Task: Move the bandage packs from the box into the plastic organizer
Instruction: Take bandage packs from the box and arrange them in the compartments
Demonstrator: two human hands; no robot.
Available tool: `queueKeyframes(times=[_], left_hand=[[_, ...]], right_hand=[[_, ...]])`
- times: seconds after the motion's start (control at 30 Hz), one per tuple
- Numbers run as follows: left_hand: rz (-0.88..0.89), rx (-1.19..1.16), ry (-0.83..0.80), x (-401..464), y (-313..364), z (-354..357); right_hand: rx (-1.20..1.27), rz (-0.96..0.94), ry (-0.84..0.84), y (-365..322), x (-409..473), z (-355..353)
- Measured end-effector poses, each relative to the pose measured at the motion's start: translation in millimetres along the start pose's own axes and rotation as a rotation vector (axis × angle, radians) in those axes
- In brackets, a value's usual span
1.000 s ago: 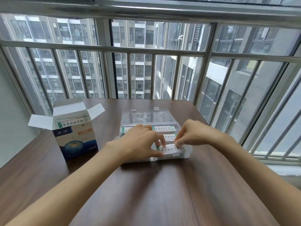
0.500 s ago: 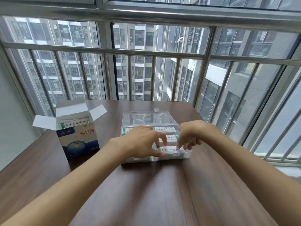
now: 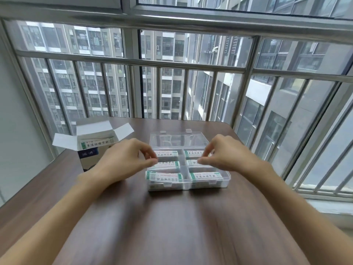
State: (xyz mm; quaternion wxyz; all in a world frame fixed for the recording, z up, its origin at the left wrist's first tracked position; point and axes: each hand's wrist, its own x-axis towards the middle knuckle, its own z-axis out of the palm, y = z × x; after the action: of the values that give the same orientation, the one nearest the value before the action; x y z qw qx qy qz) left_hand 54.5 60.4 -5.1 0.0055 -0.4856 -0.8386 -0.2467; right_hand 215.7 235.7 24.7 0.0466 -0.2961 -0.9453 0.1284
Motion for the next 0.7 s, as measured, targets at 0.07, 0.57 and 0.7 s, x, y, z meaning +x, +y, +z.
queueKeyframes(times=[0.07,0.57,0.7], left_hand=[[-0.073,-0.004,-0.035,-3.1,-11.5,2.9],[-0.155,0.075,-0.189,3.8,-12.0,18.9],[-0.149,0.091,-0.183,0.0,-11.8,20.4]], right_hand=[[0.021,-0.059,0.015,-16.6,0.5,14.2],[-0.108,-0.007,-0.162,-38.2,24.7,43.8],[-0.14,0.012,-0.15,-47.0,24.0,39.8]])
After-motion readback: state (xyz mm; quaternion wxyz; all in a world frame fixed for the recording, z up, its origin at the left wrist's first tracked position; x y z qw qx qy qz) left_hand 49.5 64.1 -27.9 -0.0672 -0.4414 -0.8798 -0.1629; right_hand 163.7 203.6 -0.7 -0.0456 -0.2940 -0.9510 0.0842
